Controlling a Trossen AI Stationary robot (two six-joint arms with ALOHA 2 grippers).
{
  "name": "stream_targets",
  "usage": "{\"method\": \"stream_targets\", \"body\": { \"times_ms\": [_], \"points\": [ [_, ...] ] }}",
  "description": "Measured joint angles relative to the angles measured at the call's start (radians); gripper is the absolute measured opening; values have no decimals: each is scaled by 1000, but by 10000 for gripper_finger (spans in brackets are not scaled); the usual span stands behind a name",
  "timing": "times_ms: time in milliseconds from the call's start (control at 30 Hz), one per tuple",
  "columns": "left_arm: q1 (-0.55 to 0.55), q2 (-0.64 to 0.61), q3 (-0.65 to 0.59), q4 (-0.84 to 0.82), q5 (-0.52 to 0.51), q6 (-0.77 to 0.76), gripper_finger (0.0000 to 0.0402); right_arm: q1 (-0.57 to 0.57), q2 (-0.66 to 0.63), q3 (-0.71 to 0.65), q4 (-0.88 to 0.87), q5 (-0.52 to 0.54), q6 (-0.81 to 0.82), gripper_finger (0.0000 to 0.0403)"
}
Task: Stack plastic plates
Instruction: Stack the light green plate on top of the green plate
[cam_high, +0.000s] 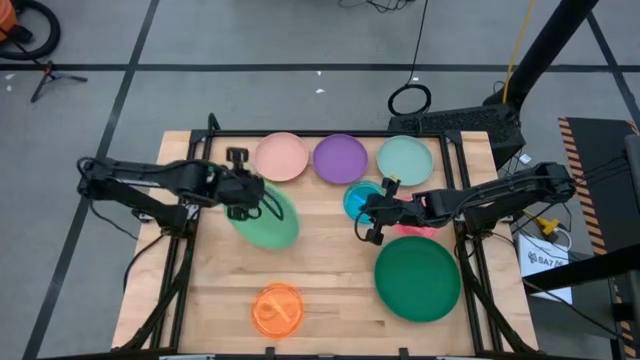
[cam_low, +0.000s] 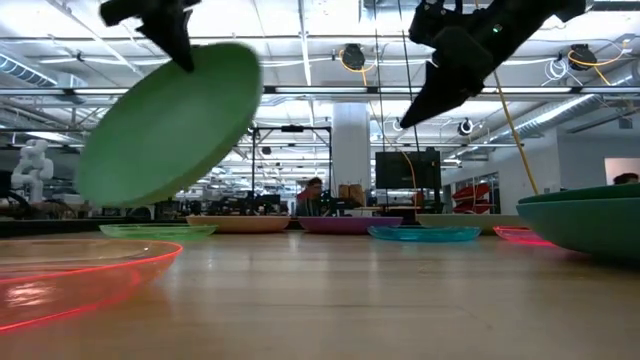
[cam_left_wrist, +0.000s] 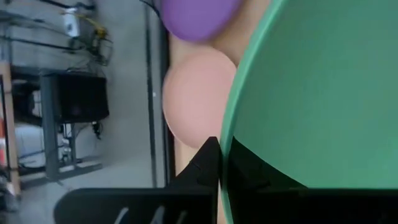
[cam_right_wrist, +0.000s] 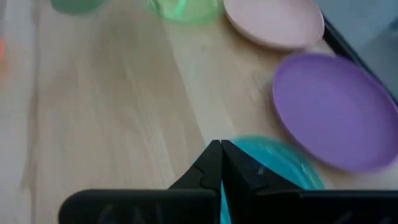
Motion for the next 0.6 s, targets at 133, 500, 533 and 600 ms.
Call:
{"method": "stream_targets", "body": {
  "times_ms": [133, 500, 533, 600],
  "points": [
    [0, -31, 2, 134, -18, -43, 11, -6, 20, 0, 60, 0, -51, 0],
    [-1, -17, -38, 214, -212, -362, 11, 4, 19, -1, 149, -3, -102, 0],
    [-1, -17, -52, 210, -227, -402, 11, 4, 20, -1, 157, -3, -95, 0],
    [-1, -17, -74, 188, -247, -483, 11, 5, 20, -1, 175, -3, -66, 0]
  ]
}}
